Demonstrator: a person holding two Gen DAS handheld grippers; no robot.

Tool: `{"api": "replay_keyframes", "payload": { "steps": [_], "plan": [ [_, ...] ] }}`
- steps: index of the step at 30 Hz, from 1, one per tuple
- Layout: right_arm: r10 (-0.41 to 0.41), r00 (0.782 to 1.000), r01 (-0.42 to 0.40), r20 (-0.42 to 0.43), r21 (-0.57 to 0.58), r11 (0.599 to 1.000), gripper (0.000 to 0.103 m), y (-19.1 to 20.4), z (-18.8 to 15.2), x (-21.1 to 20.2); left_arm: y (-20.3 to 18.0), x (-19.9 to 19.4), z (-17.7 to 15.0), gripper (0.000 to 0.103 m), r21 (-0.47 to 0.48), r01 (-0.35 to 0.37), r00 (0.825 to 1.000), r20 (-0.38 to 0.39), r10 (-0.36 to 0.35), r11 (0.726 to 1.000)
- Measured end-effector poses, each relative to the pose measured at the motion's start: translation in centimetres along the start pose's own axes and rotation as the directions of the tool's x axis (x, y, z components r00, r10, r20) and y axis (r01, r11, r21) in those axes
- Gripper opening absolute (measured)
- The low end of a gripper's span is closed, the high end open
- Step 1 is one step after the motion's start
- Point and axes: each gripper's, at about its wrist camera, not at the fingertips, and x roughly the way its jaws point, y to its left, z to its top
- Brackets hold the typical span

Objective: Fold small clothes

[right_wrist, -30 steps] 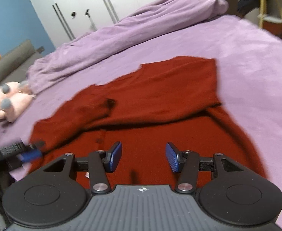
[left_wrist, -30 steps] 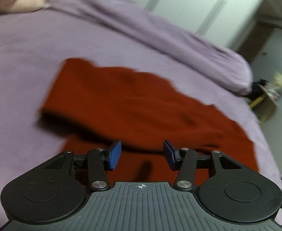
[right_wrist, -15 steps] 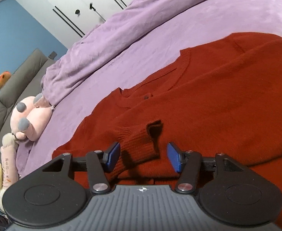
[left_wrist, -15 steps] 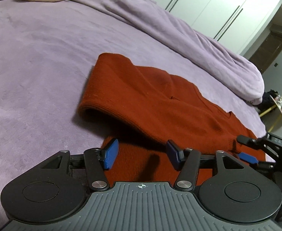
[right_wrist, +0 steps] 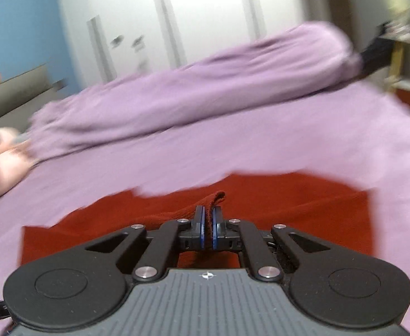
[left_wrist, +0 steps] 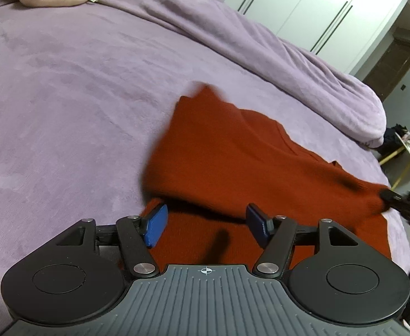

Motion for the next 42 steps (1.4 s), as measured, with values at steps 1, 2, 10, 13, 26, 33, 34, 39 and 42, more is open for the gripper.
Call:
{"api": "replay_keyframes", "payload": {
  "steps": [1,2,10,13,26,33,34,39,42],
  "plan": [
    [-0.031,0.999,0.031,0.009,0.012,0.999,0.004,-0.9,0.1,-0.3,-0.1,0.1,0.0,0.068,-0.001,0.002,1.000,-0.003,-0.002,1.000],
    [-0.056,0.998,0.056,-0.001,0.018,0.998,0.005,-2.0,0.0,-0.3,-0.2,0.3,0.0,0.068,0.002,0.002,1.000,-0.004,-0.002,1.000],
    [0.034,0.983,0.005,-0.179,0.213,0.977,0.059,-8.1,-2.2,1.3,-1.1,0.9,0.2,0.069,0.043,-0.017,1.000,-0.014,0.018,0.999],
    [0.048,0.978,-0.005,-0.202,0.210,0.978,0.059,-7.9,-2.8,2.3,-1.2,1.0,0.2,0.069,0.045,-0.021,1.000,-0.017,0.022,0.999],
    [-0.045,0.997,0.041,-0.058,-0.057,0.998,0.006,-3.9,-1.2,1.3,-1.7,1.1,0.5,0.071,0.059,-0.033,0.999,-0.023,0.034,0.998],
    [-0.242,0.969,0.234,-0.042,-0.139,0.962,0.006,-6.6,-1.1,2.0,-3.0,1.9,0.5,0.072,0.079,-0.034,0.999,-0.035,0.037,0.996],
    [-0.231,0.971,0.221,-0.066,-0.129,0.967,0.006,-7.0,-1.3,2.2,-3.2,1.9,0.5,0.072,0.080,-0.034,0.999,-0.033,0.037,0.996],
    [-0.237,0.967,0.220,-0.098,-0.158,0.963,0.008,-7.3,-2.4,2.5,-3.4,1.9,0.4,0.072,0.089,-0.036,0.997,-0.058,0.041,0.995],
    [-0.361,0.930,0.345,-0.068,-0.181,0.921,0.011,-7.0,-2.2,2.2,-3.6,0.2,0.4,0.072,0.120,-0.002,0.998,-0.066,0.010,0.993]
  ]
}}
